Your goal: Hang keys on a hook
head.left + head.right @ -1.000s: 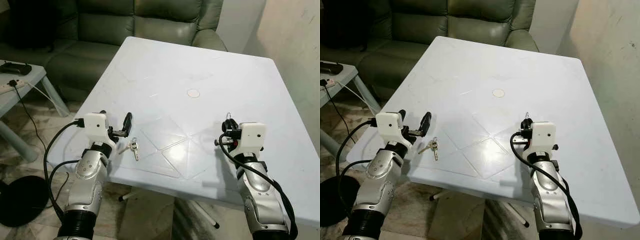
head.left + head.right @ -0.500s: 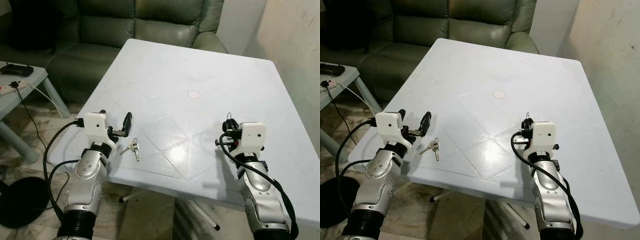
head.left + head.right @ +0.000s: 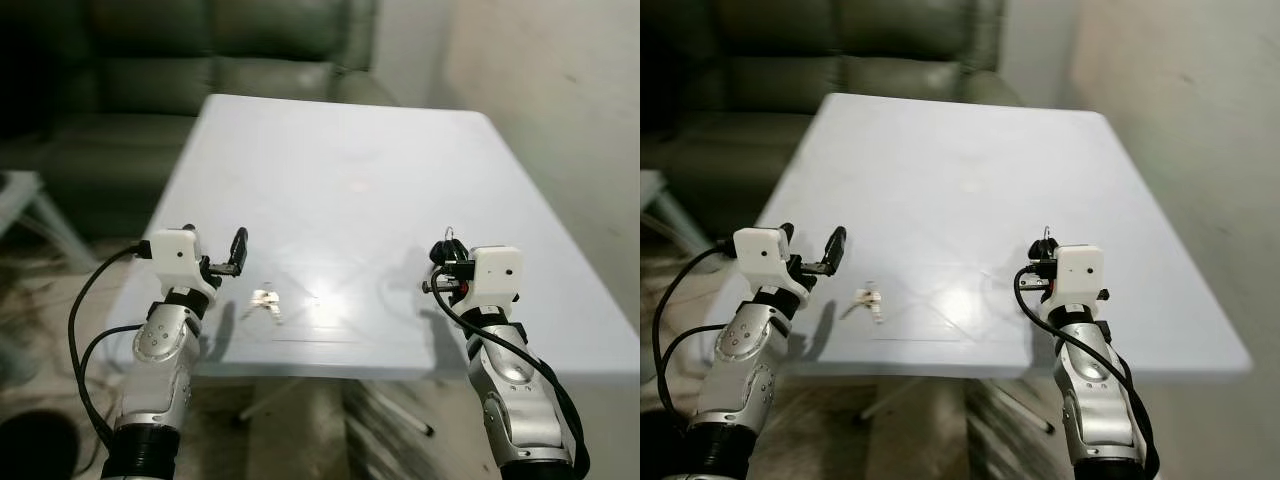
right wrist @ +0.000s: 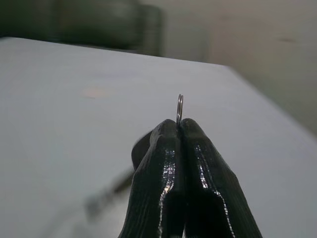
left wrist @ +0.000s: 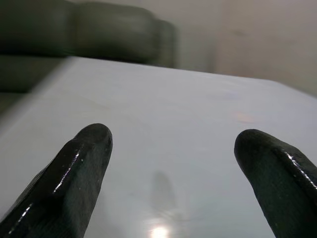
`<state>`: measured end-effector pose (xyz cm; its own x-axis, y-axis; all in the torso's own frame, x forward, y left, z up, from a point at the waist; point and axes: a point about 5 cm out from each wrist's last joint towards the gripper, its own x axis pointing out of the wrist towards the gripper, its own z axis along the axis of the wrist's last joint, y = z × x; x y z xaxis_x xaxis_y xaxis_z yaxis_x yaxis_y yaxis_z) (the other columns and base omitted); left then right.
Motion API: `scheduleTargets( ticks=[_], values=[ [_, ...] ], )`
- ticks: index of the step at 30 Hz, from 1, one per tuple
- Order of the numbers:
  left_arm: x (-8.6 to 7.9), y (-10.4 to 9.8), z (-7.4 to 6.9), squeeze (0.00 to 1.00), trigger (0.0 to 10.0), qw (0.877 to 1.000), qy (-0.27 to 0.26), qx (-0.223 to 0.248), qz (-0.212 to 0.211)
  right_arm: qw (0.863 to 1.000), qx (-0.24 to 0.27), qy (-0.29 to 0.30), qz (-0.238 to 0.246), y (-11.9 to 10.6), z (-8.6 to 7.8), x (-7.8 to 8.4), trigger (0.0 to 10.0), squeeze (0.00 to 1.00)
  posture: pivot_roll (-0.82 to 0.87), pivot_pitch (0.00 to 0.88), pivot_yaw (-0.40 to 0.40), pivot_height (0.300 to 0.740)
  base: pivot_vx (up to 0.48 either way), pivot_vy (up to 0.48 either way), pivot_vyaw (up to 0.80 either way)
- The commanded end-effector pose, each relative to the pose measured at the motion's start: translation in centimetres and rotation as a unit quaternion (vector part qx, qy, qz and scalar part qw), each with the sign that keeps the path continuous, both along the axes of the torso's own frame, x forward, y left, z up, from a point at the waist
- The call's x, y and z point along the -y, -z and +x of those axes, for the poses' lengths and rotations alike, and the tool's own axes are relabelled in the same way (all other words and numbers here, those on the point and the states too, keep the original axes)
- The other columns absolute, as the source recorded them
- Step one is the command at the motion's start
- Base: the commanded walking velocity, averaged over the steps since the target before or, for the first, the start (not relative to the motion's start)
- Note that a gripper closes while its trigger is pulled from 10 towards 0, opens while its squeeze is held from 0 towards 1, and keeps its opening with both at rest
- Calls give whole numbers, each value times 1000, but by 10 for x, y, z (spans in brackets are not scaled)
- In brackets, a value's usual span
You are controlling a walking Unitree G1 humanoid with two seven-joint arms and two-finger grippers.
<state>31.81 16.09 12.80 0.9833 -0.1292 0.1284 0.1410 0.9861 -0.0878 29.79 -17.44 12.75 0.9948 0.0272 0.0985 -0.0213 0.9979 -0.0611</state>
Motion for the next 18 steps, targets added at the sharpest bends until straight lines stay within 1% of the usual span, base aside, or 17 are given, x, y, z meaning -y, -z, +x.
scheduleTargets(
  ticks=[1,6,8,18],
  values=[
    [7,1,0,0,10000,1000,10,-5,4,1000,3,9,-4,-2,0,5,10000,0,-2,46,-24,740,0,0,-750],
    [7,2,-1,0,10000,1000,11,-11,-9,1000,3,9,-2,-2,-1,5,10000,0,-3,49,-26,740,0,0,-750],
    [7,1,0,0,10000,1000,9,-10,-1,1000,3,9,-3,-3,-1,6,10000,0,-5,52,-26,740,0,0,-750],
    [8,1,0,0,10000,1000,6,-10,0,1000,4,14,-2,-3,-2,7,10000,0,-8,58,-27,740,0,0,-749]
  ],
)
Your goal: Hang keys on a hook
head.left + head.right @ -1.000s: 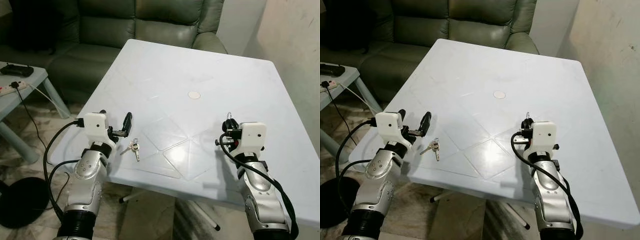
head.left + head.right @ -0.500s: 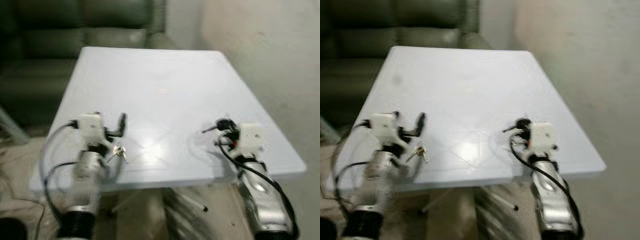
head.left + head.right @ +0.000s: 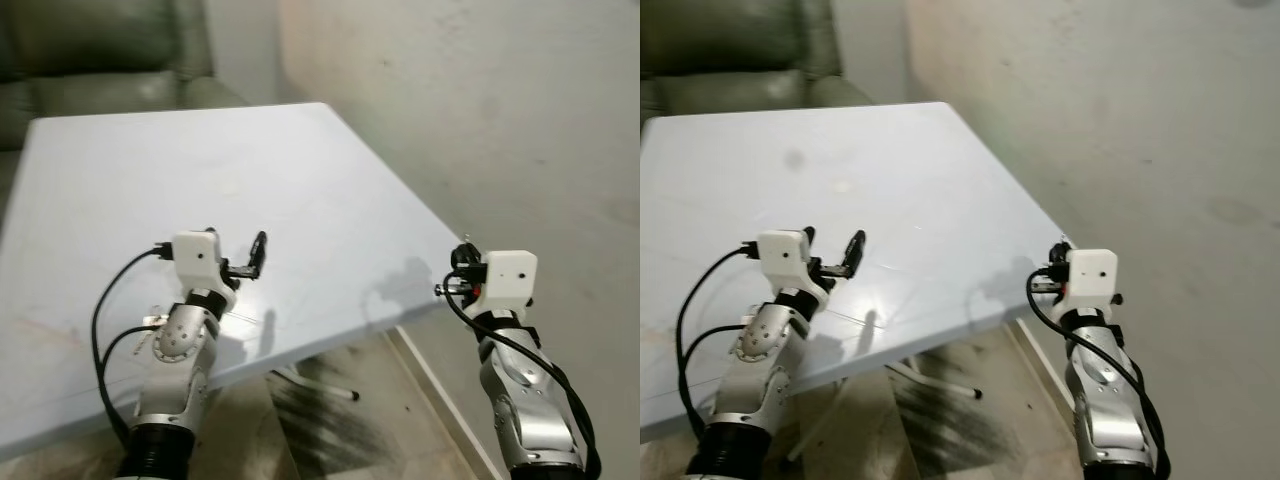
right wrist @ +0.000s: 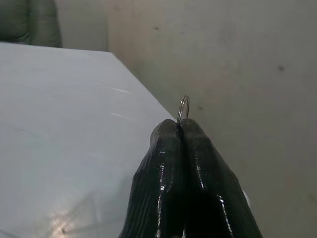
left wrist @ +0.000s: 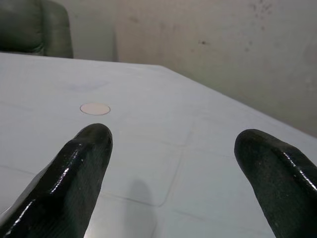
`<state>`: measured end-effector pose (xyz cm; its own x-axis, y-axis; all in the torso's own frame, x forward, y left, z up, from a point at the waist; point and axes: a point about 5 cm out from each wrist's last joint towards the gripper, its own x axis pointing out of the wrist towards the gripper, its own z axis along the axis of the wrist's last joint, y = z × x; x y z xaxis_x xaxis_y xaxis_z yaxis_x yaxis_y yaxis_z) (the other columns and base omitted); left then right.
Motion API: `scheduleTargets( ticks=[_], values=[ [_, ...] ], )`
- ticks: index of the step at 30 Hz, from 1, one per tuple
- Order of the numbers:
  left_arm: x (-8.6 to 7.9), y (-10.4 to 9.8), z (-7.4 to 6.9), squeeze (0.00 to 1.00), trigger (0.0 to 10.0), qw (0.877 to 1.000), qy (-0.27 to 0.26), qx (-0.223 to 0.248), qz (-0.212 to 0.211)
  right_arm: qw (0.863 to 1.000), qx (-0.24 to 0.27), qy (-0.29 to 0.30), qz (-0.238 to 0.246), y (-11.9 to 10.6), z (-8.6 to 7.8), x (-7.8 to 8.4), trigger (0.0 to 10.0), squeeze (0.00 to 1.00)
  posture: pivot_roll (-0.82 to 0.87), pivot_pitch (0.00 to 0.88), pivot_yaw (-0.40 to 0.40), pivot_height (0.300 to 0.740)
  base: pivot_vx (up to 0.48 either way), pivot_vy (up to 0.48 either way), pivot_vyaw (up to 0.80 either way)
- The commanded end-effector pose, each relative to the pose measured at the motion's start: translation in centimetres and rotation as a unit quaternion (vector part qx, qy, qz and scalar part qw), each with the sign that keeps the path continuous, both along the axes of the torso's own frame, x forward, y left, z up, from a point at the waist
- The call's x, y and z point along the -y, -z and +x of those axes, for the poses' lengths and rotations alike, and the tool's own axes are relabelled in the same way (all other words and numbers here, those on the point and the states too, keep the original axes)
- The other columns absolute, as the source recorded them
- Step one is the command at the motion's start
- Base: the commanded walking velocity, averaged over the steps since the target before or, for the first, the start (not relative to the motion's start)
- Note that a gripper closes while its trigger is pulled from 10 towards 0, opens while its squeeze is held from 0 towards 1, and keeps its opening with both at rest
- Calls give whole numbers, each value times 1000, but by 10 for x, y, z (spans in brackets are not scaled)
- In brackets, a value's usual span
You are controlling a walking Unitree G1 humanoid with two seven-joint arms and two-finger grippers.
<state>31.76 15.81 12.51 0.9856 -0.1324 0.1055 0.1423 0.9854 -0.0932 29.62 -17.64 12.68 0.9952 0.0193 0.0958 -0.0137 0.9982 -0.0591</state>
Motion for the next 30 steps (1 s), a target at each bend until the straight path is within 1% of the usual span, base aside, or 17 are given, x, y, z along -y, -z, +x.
scheduleTargets(
  ticks=[1,14,30],
  values=[
    [5,-2,1,0,10000,1000,4,2,2,1000,5,11,-3,-4,0,5,10000,0,-8,64,-26,740,0,0,-750],
    [4,-3,0,0,10000,1000,1,0,2,1000,4,13,-2,-4,0,7,10000,0,-4,80,-26,740,0,0,-750],
    [6,-3,0,0,10000,1000,4,-1,2,1000,3,16,0,-4,0,6,10000,0,-4,76,-22,740,0,0,-750]
  ],
)
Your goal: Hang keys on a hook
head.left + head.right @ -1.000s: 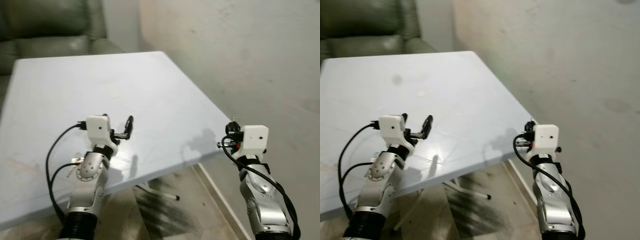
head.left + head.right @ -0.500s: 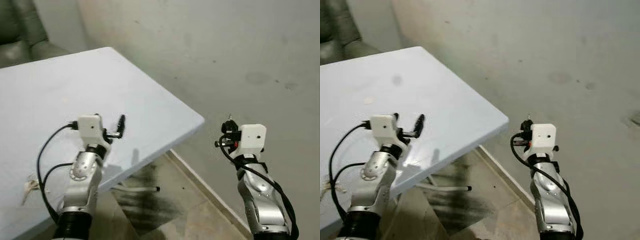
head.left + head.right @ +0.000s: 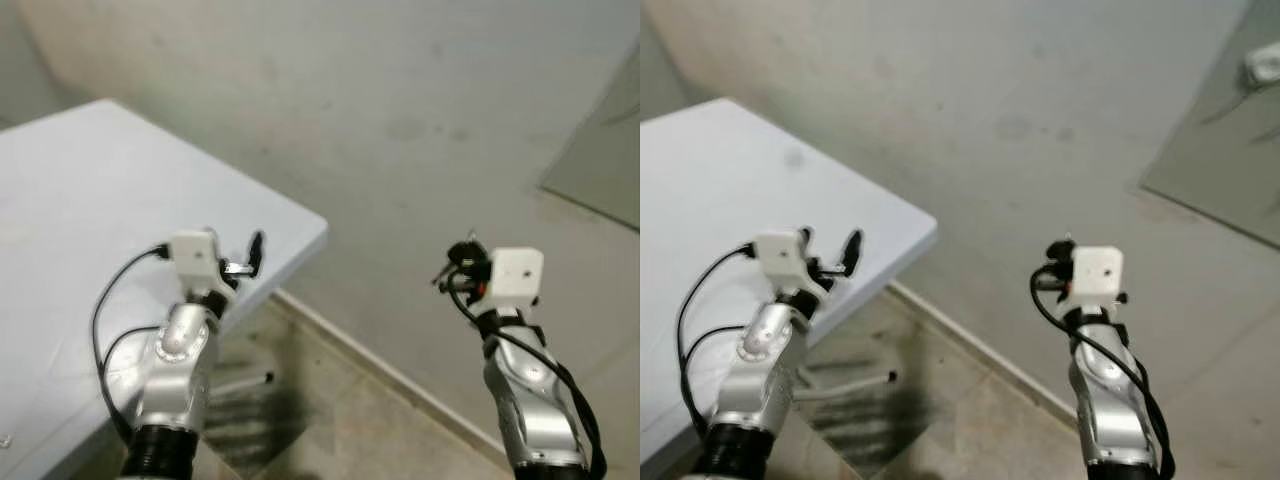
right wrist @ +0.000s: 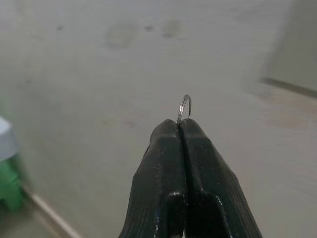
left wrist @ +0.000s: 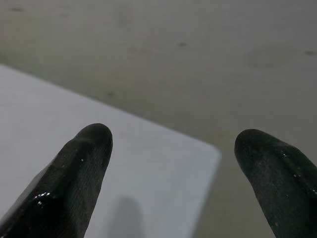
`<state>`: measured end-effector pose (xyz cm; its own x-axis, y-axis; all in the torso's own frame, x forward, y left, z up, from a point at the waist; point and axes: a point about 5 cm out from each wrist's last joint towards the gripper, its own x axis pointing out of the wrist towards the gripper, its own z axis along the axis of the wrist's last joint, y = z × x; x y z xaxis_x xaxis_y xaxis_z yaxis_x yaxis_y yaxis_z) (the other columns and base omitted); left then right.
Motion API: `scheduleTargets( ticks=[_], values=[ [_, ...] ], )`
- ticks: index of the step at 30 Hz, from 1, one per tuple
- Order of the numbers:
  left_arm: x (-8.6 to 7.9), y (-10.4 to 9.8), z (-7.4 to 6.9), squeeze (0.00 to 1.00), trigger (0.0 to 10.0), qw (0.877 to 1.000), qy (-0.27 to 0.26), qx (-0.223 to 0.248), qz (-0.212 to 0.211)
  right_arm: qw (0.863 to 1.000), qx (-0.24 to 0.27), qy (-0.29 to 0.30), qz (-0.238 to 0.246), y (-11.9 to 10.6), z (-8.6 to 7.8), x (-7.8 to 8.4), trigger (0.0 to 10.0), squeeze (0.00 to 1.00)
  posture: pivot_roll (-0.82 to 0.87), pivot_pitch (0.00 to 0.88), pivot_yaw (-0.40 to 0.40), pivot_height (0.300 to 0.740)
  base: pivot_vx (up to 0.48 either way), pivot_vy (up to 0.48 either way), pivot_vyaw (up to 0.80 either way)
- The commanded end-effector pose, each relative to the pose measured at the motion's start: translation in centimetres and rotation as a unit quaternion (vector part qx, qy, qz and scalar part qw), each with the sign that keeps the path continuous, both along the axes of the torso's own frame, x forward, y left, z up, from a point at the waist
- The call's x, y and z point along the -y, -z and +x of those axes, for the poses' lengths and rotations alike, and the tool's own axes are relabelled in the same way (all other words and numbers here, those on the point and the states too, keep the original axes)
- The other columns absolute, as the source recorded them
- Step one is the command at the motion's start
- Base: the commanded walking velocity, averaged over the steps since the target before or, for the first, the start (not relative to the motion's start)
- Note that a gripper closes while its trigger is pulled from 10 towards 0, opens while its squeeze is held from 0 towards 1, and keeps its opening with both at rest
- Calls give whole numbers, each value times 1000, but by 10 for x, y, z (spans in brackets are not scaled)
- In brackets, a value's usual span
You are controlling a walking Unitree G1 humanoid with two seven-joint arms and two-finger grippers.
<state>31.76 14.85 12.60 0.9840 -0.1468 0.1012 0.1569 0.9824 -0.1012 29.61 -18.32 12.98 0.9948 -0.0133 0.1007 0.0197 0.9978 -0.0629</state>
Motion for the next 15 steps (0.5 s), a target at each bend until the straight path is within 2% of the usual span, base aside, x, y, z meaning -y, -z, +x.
scheduleTargets(
  ticks=[1,15],
  values=[
    [-3,-2,0,0,10000,1000,-3,2,5,1000,1,-1,1,-1,0,-1,10000,0,-4,76,-22,740,0,0,-750],
    [1,-2,-1,0,10000,1000,5,1,8,1000,0,-2,5,0,0,-3,10000,0,4,65,-19,740,0,0,-749]
  ],
)
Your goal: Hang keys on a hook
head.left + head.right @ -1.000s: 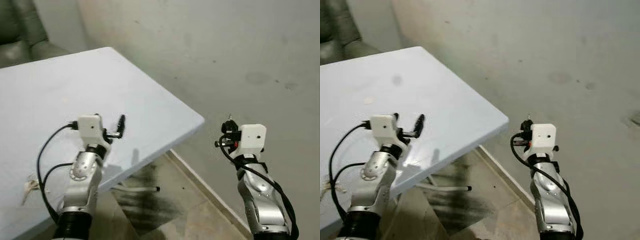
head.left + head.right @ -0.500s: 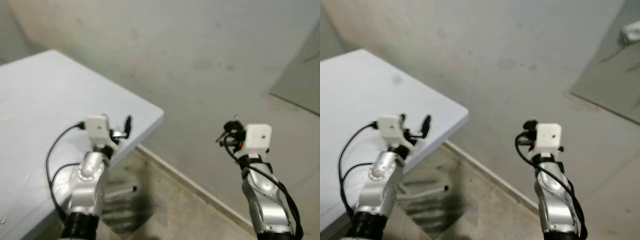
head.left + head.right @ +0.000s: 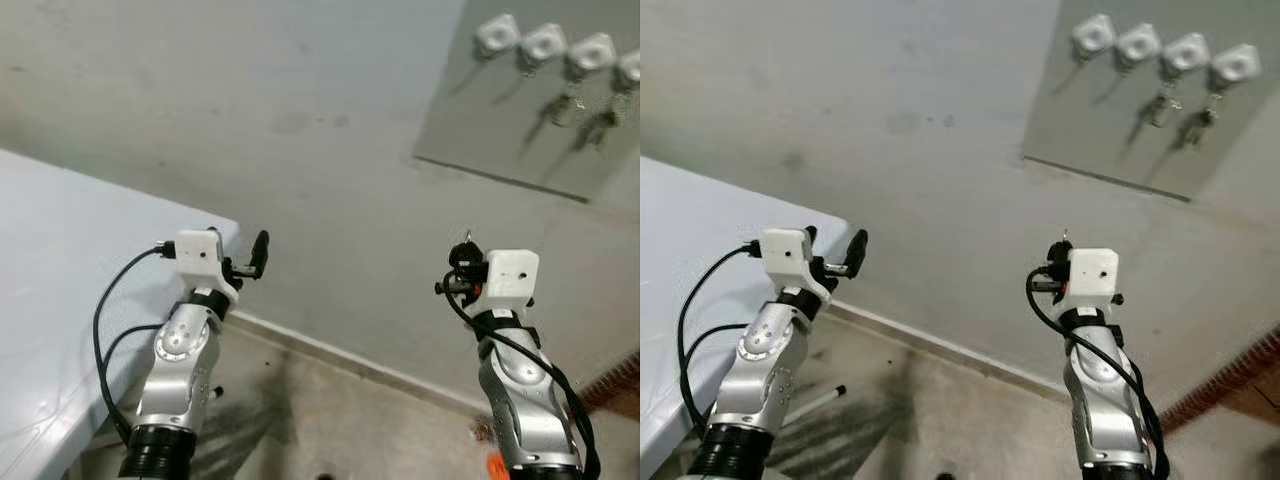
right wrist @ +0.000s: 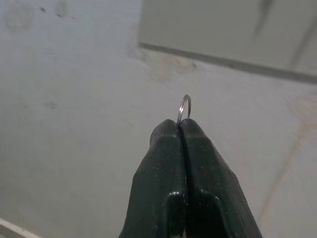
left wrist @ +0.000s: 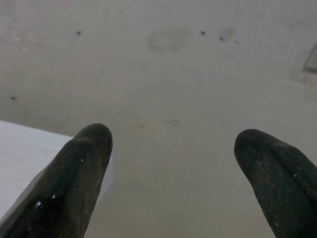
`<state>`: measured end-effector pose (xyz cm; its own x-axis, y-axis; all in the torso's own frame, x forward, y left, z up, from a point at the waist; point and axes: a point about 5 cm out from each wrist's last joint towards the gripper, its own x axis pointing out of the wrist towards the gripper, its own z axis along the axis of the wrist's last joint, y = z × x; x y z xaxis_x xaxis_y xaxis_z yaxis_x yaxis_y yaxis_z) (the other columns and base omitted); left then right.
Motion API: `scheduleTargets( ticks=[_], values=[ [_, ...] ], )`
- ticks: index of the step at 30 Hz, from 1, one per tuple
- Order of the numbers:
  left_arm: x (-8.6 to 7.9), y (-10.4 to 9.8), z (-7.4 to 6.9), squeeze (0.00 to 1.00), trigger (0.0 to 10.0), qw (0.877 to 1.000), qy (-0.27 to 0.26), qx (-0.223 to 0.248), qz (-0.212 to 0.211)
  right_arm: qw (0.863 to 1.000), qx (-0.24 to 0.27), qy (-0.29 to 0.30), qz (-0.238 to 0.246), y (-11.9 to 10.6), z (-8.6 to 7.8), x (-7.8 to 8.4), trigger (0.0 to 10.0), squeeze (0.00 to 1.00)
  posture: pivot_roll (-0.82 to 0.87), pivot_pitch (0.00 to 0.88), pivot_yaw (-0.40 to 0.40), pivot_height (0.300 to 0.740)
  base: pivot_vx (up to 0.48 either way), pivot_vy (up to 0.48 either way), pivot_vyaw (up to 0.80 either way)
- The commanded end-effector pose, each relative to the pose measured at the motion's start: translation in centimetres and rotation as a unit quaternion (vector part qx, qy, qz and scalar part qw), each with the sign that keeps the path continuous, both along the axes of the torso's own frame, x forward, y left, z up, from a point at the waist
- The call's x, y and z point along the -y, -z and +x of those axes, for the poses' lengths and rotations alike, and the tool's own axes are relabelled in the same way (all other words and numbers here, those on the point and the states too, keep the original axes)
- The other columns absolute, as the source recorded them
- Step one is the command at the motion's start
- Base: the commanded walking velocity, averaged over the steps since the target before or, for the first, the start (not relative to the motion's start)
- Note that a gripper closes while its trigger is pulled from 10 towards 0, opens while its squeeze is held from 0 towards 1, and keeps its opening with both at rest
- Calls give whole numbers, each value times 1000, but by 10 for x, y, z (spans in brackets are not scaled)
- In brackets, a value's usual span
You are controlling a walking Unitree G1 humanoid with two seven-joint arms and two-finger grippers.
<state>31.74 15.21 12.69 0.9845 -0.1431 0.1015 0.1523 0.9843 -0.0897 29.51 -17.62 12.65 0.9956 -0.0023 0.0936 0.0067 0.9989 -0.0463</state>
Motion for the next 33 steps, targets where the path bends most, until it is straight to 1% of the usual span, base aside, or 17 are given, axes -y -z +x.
scheduleTargets(
  ticks=[1,12,14,21,33],
  values=[
    [4,-1,-1,0,10000,1000,8,0,2,1000,4,4,-4,-3,1,4,10000,0,4,65,-19,740,0,0,-750],
    [6,0,-3,0,10000,1000,12,-2,3,1000,2,1,-2,-1,-1,2,10000,0,7,59,-20,740,0,0,-750],
    [7,0,-3,0,10000,1000,14,-3,4,1000,10,4,8,-3,-1,3,10000,0,6,58,-19,740,0,0,-731],
    [10,3,-5,0,10000,1000,20,-11,9,1000,12,5,6,-4,-2,3,10000,0,6,60,-18,740,0,0,0],
    [8,5,-6,0,10000,999,18,-29,6,1000,17,2,13,-4,-5,1,10000,0,6,70,-15,740,0,0,0]
  ],
)
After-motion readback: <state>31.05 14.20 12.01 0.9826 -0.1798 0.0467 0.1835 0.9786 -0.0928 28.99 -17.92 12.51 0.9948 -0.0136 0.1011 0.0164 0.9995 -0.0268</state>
